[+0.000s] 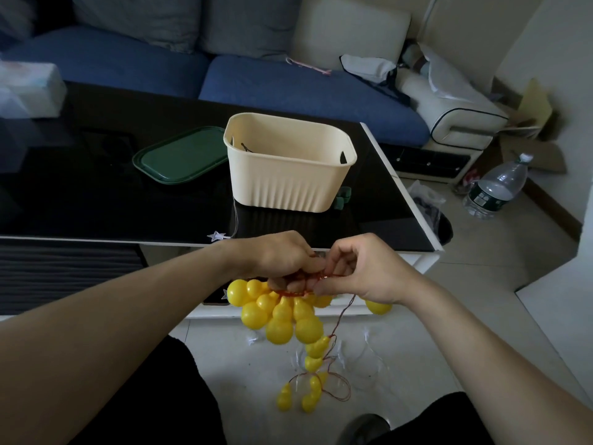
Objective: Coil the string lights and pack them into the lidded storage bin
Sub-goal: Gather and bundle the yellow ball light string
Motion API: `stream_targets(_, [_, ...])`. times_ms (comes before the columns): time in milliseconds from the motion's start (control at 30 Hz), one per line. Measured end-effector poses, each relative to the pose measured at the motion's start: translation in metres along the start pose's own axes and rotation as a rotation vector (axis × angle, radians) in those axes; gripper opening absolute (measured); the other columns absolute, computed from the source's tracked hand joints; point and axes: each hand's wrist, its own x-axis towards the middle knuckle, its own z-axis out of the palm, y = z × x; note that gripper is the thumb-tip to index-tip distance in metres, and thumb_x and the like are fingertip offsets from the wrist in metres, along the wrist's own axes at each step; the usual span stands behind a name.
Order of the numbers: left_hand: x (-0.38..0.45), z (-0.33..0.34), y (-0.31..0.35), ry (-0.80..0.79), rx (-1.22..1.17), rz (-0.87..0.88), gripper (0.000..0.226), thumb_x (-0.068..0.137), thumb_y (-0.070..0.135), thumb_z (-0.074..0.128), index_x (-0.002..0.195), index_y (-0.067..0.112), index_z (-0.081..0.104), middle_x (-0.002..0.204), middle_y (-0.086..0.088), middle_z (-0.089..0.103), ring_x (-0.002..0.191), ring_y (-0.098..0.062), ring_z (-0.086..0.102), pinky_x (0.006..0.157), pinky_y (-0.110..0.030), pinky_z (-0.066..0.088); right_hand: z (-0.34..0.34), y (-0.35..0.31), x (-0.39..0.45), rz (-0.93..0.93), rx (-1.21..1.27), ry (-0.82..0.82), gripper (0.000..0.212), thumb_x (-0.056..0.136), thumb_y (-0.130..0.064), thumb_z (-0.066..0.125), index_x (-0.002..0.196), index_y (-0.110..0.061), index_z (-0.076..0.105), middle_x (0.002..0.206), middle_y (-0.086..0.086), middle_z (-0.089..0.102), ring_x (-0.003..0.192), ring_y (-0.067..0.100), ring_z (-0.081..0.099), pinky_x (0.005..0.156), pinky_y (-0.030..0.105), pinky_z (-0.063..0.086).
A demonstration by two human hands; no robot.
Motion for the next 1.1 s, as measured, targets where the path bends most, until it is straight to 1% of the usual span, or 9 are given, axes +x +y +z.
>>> stream_targets(133, [-0.001, 0.003, 0.000, -0.099, 0.045, -0.076, 0.048, 0.105, 0.036, 0.040, 0.075, 0.004, 0.060, 0.053, -0.007, 0.042, 0.046, -0.017, 0.032, 0.043, -0.023, 0.026, -0.001, 0.007, 0.004, -0.005, -0.036, -0.019, 0.014, 0.077, -0.020, 0.087, 0.085, -0.019, 0.075, 0.082, 0.000, 0.076, 0.078, 0.017, 0.072, 0.074, 0.034, 0.060])
stream_targets(233, [0.000, 0.004, -0.001, -0.118, -0.051, -0.119, 0.047, 0.106, 0.034, 0.034, 0.067, 0.011, 0.047, 0.050, -0.005, 0.038, 0.044, -0.016, 0.028, 0.042, -0.023, 0.023, -0.001, 0.007, 0.006, -0.004, -0.037, -0.020, 0.009, 0.081, -0.020, 0.082, 0.088, -0.019, 0.076, 0.085, 0.000, 0.076, 0.082, 0.018, 0.072, 0.078, 0.035, 0.059])
stream_targets(367, [-0.005, -0.002, 0.001, -0.076, -0.165, -0.046, 0.060, 0.103, 0.032, 0.040, 0.046, 0.015, 0.050, 0.043, -0.008, 0.046, 0.040, -0.021, 0.046, 0.052, -0.031, 0.036, -0.004, 0.003, 0.005, 0.044, -0.005, 0.009, 0.024, 0.075, -0.047, 0.078, 0.077, -0.024, 0.074, 0.069, -0.004, 0.070, 0.063, 0.012, 0.062, 0.061, 0.027, 0.050])
stream_targets(433, [-0.007, -0.004, 0.004, -0.027, -0.171, -0.016, 0.066, 0.103, 0.030, 0.040, 0.039, 0.019, 0.047, 0.037, -0.006, 0.039, 0.039, -0.022, 0.053, 0.050, -0.030, 0.039, -0.008, 0.003, 0.002, 0.080, 0.038, 0.013, 0.034, 0.073, -0.054, 0.075, 0.073, -0.020, 0.072, 0.061, -0.006, 0.064, 0.057, 0.006, 0.056, 0.056, 0.021, 0.045])
stream_targets(633, [-0.001, -0.012, 0.000, 0.230, -0.451, -0.005, 0.054, 0.100, 0.027, 0.045, 0.049, 0.022, 0.030, 0.040, 0.000, 0.022, 0.030, -0.014, 0.018, 0.039, -0.021, 0.009, -0.033, 0.014, -0.003, 0.145, 0.152, 0.164, 0.043, 0.076, -0.053, 0.072, 0.068, -0.011, 0.068, 0.051, 0.000, 0.048, 0.047, 0.010, 0.041, 0.049, 0.020, 0.035])
stream_targets(800, [-0.002, -0.014, 0.007, 0.422, -0.614, -0.027, 0.048, 0.098, 0.025, 0.045, 0.053, 0.021, 0.031, 0.039, 0.003, 0.024, 0.029, -0.011, 0.016, 0.034, -0.015, 0.012, -0.051, 0.035, -0.008, 0.229, 0.082, 0.335, 0.057, 0.075, -0.059, 0.069, 0.062, -0.005, 0.059, 0.049, 0.000, 0.051, 0.048, 0.009, 0.051, 0.074, 0.033, 0.050])
stream_targets(867, [-0.002, -0.012, 0.008, 0.448, -0.652, -0.055, 0.048, 0.099, 0.025, 0.043, 0.053, 0.021, 0.030, 0.038, 0.004, 0.024, 0.028, -0.011, 0.017, 0.034, -0.015, 0.013, -0.055, 0.040, -0.011, 0.258, 0.072, 0.365, 0.056, 0.073, -0.059, 0.071, 0.059, -0.007, 0.057, 0.049, 0.001, 0.053, 0.049, 0.008, 0.053, 0.077, 0.032, 0.051])
stream_targets(967, [-0.002, -0.009, 0.008, 0.438, -0.702, -0.104, 0.049, 0.099, 0.025, 0.041, 0.052, 0.022, 0.030, 0.038, 0.004, 0.023, 0.028, -0.011, 0.017, 0.034, -0.015, 0.013, -0.055, 0.041, -0.011, 0.270, 0.104, 0.424, 0.046, 0.077, -0.047, 0.078, 0.062, -0.009, 0.060, 0.045, -0.003, 0.051, 0.045, 0.010, 0.055, 0.070, 0.032, 0.054])
stream_targets(1100, [-0.002, -0.005, 0.009, 0.370, -0.754, -0.142, 0.048, 0.100, 0.028, 0.039, 0.053, 0.024, 0.027, 0.039, 0.005, 0.022, 0.029, -0.010, 0.016, 0.035, -0.017, 0.010, -0.044, 0.029, -0.007, 0.194, 0.102, 0.519, 0.039, 0.085, -0.041, 0.076, 0.072, -0.006, 0.065, 0.052, 0.002, 0.054, 0.041, 0.009, 0.050, 0.050, 0.019, 0.046])
